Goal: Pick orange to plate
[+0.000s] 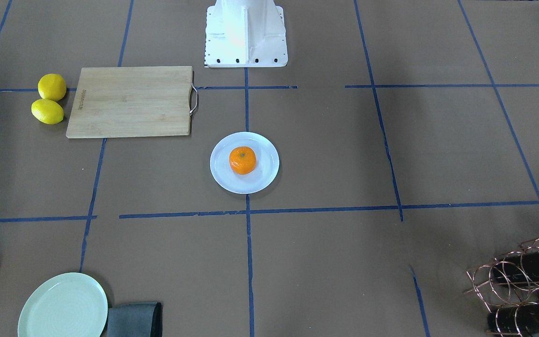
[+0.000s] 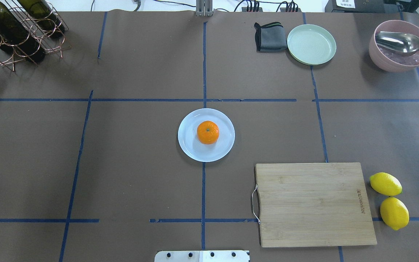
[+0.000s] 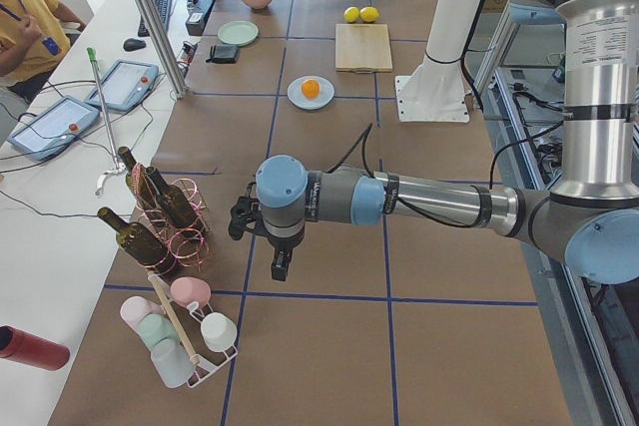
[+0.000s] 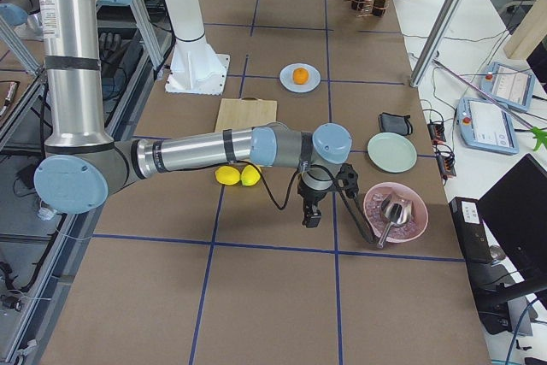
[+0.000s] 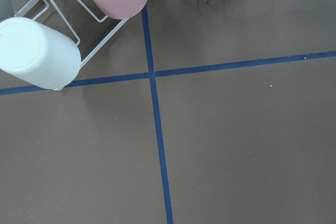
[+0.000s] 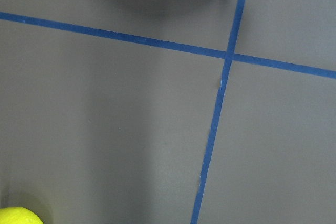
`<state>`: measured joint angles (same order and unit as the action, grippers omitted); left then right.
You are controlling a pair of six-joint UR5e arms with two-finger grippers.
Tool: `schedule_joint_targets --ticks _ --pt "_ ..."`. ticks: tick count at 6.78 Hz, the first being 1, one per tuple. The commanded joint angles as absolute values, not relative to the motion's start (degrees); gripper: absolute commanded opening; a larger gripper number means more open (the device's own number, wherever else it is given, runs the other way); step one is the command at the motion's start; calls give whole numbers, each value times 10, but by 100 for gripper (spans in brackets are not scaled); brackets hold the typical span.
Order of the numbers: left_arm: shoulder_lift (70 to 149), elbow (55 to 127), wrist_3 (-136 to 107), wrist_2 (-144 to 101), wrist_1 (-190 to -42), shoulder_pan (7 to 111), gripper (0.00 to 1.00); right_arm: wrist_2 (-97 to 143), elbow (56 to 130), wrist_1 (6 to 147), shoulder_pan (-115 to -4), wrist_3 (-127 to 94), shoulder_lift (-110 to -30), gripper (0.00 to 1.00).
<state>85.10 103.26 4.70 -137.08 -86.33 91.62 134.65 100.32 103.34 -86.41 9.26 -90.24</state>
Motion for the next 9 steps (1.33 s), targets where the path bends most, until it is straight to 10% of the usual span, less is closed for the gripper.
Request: schedule_joint_targets --ticks 1,9 --pt "856 1025 47 -1346 -853 914 100 1346 1017 1011 -883 95 -944 100" --pt "869 969 50 -1351 -831 914 100 1344 1017 998 -882 83 -947 100"
